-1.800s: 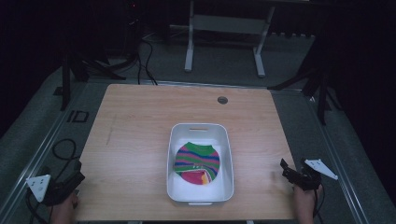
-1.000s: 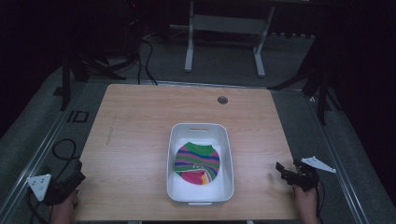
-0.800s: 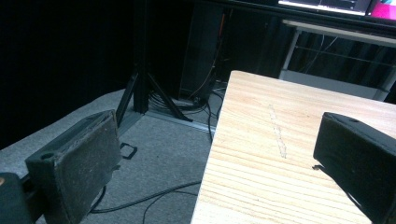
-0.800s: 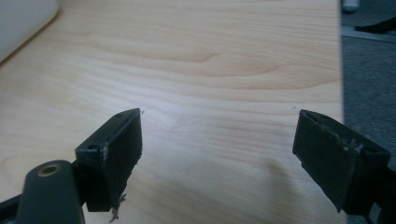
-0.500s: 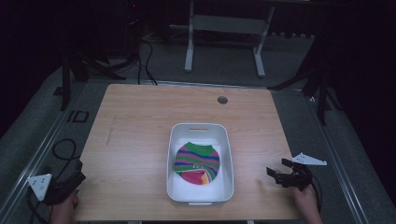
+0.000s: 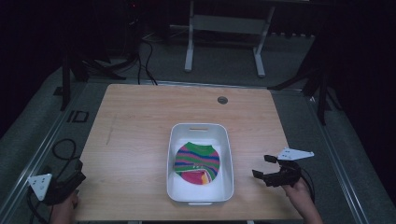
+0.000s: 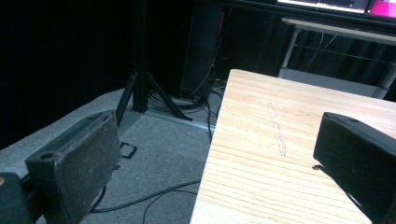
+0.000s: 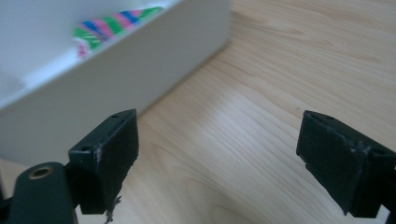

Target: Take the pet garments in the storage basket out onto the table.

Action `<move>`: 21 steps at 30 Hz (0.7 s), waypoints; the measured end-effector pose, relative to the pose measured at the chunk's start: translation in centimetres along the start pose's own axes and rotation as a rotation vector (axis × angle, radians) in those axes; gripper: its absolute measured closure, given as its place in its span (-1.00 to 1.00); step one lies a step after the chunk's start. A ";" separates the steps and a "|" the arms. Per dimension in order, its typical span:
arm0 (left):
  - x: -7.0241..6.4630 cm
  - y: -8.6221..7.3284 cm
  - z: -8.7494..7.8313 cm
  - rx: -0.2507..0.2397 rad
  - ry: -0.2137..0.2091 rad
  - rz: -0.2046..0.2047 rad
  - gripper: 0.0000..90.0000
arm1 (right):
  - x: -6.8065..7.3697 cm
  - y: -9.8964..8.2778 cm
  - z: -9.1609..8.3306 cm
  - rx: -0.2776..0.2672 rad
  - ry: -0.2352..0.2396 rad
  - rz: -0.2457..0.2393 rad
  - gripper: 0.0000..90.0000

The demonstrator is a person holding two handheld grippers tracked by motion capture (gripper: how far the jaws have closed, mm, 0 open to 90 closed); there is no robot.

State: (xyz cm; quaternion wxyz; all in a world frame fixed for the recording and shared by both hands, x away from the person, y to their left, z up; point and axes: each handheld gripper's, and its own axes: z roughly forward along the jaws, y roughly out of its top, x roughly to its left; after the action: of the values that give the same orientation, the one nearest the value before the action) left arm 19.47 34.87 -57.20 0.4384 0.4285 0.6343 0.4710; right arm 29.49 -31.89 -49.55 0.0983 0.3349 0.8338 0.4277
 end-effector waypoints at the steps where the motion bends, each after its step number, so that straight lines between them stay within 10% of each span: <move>1: 0.0 0.0 0.0 0.000 0.000 -0.001 -0.97 | 0.3 0.5 0.1 0.001 0.011 -0.014 -0.72; 21: 0.0 0.0 0.0 -0.002 0.000 -0.001 -0.97 | 5.0 7.7 2.6 0.008 0.162 -0.179 -0.73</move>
State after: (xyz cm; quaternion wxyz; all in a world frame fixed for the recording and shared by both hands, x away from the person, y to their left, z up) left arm 19.42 34.85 -57.21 0.4392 0.4278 0.6338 0.4715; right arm 30.53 -23.81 -44.49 0.0669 0.2237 0.8672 0.4398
